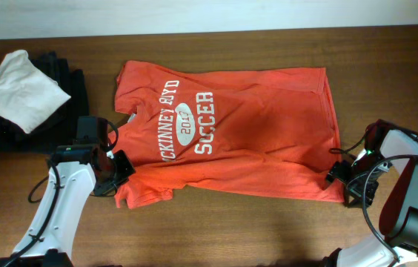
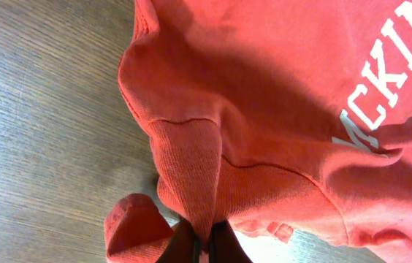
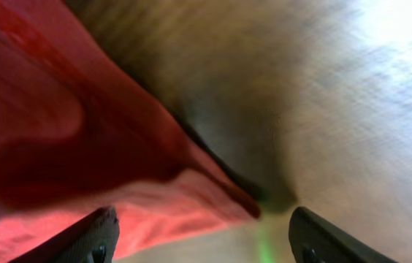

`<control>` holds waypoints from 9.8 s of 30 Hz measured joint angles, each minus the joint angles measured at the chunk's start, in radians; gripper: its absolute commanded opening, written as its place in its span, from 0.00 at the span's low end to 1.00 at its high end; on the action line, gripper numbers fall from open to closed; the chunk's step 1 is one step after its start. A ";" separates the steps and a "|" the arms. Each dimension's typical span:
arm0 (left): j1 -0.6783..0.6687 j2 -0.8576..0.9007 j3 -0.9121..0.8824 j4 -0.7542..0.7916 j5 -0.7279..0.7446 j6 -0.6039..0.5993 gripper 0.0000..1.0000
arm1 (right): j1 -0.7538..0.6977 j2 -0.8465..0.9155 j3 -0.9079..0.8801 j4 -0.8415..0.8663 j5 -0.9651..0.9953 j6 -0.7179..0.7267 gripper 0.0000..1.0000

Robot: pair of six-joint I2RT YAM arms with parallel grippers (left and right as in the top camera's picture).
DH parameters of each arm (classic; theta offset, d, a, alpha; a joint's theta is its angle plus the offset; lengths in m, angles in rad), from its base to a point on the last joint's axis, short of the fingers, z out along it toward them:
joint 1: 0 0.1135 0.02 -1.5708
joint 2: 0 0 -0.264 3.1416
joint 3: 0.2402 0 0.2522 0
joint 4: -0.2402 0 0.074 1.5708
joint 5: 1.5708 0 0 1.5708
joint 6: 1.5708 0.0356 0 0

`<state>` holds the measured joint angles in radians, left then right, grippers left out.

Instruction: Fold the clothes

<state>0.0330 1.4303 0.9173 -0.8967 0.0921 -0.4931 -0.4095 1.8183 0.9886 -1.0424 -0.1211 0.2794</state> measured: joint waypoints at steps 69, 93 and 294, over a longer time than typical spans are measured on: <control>-0.021 0.348 0.976 0.523 0.055 0.188 0.01 | 0.073 0.175 1.482 -0.145 -0.115 -0.167 0.04; -0.034 0.503 1.305 -0.527 0.092 0.203 0.00 | 0.037 0.117 1.323 -0.514 0.085 -0.137 0.04; -0.255 0.460 0.335 0.049 -0.040 0.134 0.54 | -0.065 0.156 0.331 0.134 0.164 0.005 0.04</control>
<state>-0.2218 1.8908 1.2518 -0.8478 0.0517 -0.3592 -0.4747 1.9743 1.3197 -0.9089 0.0425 0.2844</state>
